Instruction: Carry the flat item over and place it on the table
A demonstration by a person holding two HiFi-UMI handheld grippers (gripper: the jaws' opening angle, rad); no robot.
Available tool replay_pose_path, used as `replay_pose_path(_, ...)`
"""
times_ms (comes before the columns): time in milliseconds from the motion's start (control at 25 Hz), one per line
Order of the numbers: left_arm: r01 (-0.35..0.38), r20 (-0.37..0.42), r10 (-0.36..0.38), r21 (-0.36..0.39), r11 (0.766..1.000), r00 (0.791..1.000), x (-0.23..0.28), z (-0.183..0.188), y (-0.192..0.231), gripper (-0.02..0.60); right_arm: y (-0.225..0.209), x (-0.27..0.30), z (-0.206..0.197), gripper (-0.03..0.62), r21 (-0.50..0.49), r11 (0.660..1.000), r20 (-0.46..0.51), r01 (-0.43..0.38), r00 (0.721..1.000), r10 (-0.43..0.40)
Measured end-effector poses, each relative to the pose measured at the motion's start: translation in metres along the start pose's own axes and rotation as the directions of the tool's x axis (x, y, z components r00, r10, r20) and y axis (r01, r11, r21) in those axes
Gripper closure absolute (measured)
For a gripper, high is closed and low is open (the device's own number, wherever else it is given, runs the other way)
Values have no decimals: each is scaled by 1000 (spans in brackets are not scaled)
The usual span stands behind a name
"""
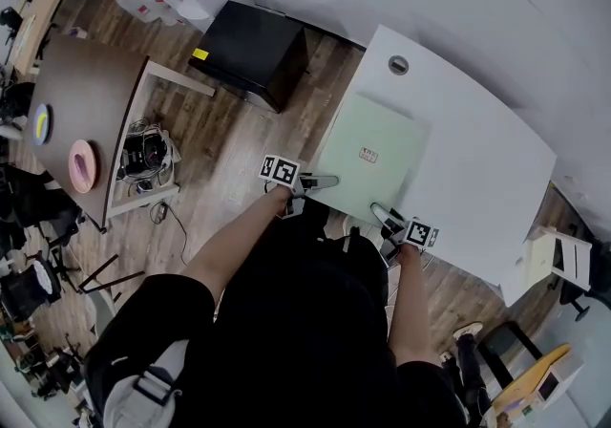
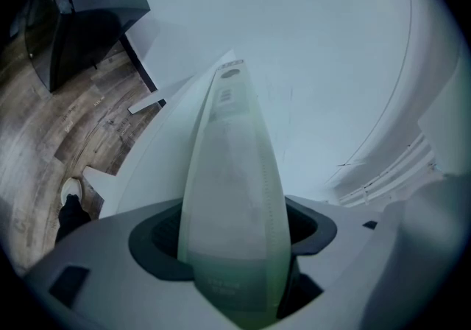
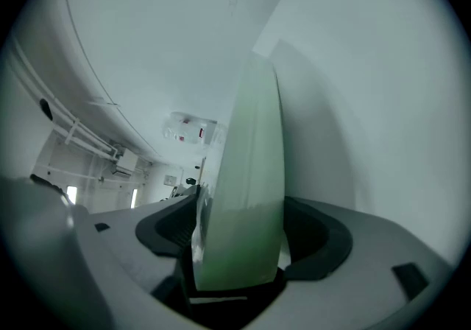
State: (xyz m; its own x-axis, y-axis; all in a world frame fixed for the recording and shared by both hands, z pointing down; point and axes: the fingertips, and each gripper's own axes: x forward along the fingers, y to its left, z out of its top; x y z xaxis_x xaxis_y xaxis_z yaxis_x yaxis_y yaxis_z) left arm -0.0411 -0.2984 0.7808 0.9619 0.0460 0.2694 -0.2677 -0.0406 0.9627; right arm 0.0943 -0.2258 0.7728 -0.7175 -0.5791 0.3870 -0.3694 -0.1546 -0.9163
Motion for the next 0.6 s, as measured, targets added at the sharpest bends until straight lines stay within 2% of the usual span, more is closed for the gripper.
replay_pose_path(120,-5,7,5,-10,1000,1000,0,-1,2,233,2,0,13,246,-39,999,37,19,999,-18)
replay_pose_path(240,-2,17,3,-24,1000,1000,-1,-1,2,235,2,5,21,241,-71,995,41,74,997,-71)
replay_pose_path(440,-4,-33,4,8,1000,999,0,-5,2,236,-11,12,23,243,-30,979,73,202,977,-199)
replay_pose_path(600,-12,-44,13,33,999,999,-1,-3,0,238,-14,11,22,244,-31,972,96,235,968,-231)
